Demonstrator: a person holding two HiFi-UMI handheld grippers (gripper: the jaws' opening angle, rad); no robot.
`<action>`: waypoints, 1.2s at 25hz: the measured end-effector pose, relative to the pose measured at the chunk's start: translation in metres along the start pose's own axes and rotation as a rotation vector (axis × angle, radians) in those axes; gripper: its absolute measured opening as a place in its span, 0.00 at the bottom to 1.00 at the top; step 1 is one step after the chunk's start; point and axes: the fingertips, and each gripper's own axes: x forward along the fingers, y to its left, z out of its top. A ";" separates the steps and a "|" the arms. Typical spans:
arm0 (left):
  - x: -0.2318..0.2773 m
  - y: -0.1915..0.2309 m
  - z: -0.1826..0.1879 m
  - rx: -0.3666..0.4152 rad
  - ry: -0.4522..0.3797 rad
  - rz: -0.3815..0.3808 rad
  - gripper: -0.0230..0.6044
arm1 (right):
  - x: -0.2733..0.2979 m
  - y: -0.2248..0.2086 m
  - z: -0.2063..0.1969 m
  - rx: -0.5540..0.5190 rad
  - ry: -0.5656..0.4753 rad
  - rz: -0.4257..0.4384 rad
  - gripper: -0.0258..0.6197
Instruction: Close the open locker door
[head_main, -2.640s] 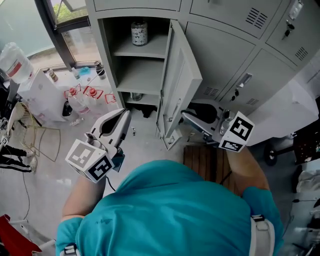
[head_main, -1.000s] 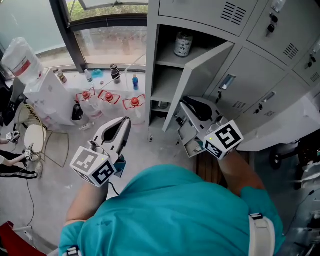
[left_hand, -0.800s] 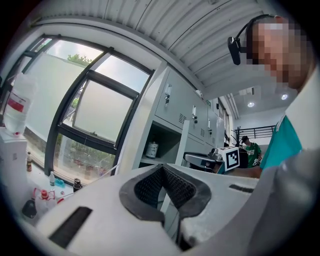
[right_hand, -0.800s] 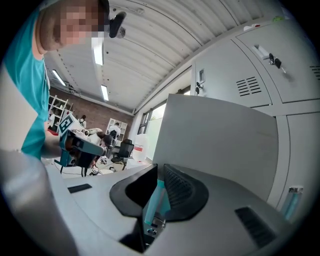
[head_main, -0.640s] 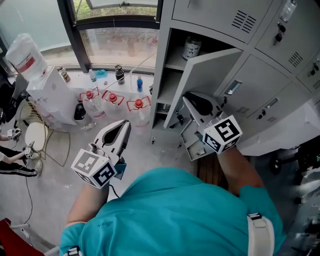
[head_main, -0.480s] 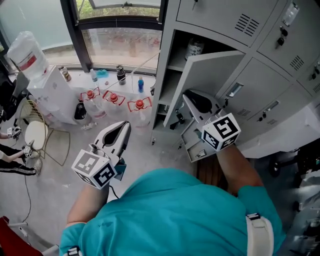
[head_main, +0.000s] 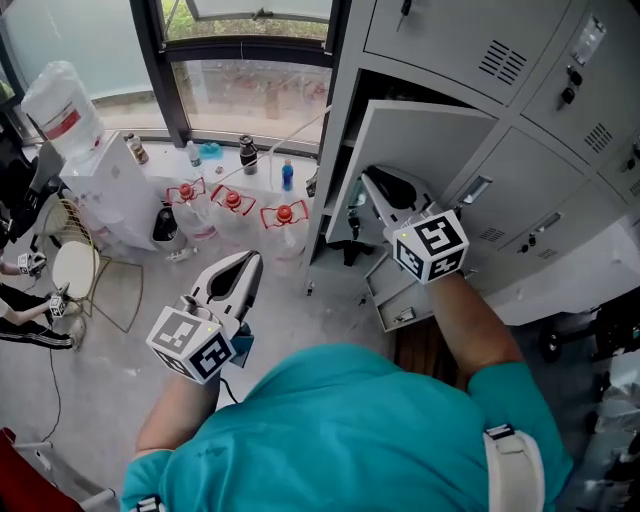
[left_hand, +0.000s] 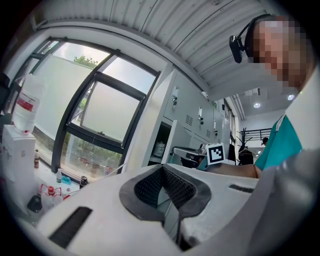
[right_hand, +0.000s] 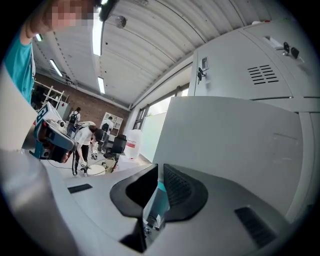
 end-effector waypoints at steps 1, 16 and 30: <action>-0.001 0.001 0.000 -0.001 -0.002 0.004 0.04 | 0.003 -0.003 0.000 -0.003 0.002 -0.005 0.09; -0.003 0.015 0.002 -0.006 -0.008 0.051 0.04 | 0.048 -0.044 -0.007 -0.003 0.034 -0.079 0.09; 0.003 0.022 0.005 -0.003 -0.007 0.062 0.04 | 0.079 -0.061 -0.014 0.066 0.072 -0.112 0.04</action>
